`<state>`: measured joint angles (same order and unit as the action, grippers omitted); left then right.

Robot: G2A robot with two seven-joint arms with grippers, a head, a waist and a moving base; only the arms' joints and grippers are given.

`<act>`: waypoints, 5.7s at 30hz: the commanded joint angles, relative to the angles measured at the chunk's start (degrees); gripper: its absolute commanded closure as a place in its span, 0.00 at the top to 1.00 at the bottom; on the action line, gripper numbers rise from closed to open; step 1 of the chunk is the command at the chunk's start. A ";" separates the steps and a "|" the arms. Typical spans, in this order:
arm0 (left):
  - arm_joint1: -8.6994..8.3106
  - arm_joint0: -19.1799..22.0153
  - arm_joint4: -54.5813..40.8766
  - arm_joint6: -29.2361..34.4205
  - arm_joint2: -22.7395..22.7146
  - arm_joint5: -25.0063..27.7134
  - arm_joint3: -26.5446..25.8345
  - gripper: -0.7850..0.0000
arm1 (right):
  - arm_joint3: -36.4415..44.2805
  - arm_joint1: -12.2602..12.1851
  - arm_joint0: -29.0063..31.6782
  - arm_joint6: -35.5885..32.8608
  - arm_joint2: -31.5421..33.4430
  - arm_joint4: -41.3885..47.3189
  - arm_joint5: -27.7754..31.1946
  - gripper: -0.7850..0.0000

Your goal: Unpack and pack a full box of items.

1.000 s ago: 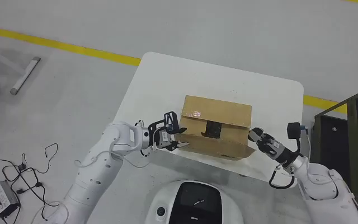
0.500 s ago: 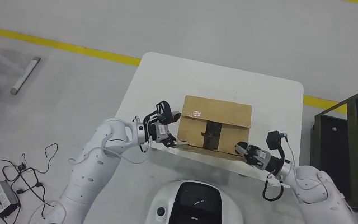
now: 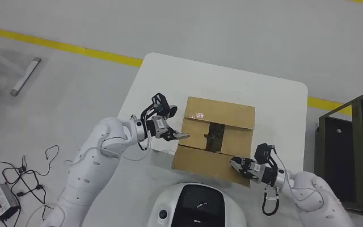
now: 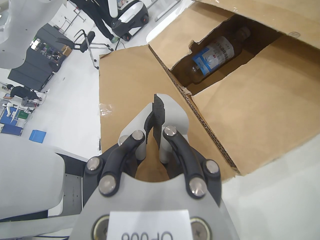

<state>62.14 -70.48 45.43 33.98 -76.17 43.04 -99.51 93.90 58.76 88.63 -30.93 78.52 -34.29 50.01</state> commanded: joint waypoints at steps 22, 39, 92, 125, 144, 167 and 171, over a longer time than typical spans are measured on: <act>0.00 0.08 -0.05 -0.11 0.25 -0.33 -0.01 1.00 | -5.21 0.03 -3.26 3.59 -5.78 -7.21 -0.35 0.00; 0.35 0.61 5.07 -3.40 3.71 -2.35 -1.89 1.00 | 1.92 -1.67 3.27 14.49 4.05 -9.46 2.27 0.00; 3.64 15.89 54.64 -11.05 25.02 -17.27 9.40 1.00 | 3.23 1.16 12.40 33.05 13.70 -19.83 -36.10 0.00; 7.29 21.96 74.09 -17.15 28.80 -30.23 17.89 1.00 | 2.46 1.68 11.37 32.95 14.65 -20.62 -25.69 0.13; 11.23 27.37 69.90 -16.14 30.04 -31.70 22.78 1.00 | -1.77 0.10 -7.93 20.66 12.34 -27.81 -7.86 0.52; 13.38 28.39 70.78 -15.88 28.27 -32.27 25.72 1.00 | -19.44 1.41 -29.72 16.96 -1.18 -29.94 -3.39 0.28; 13.64 28.23 71.13 -15.60 27.86 -32.41 25.68 1.00 | -21.37 1.59 -31.46 17.65 -2.58 -30.26 -2.62 0.00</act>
<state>75.73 -42.23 116.50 18.34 -48.22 10.64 -73.79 72.85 60.32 57.41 -13.42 76.12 -64.54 47.32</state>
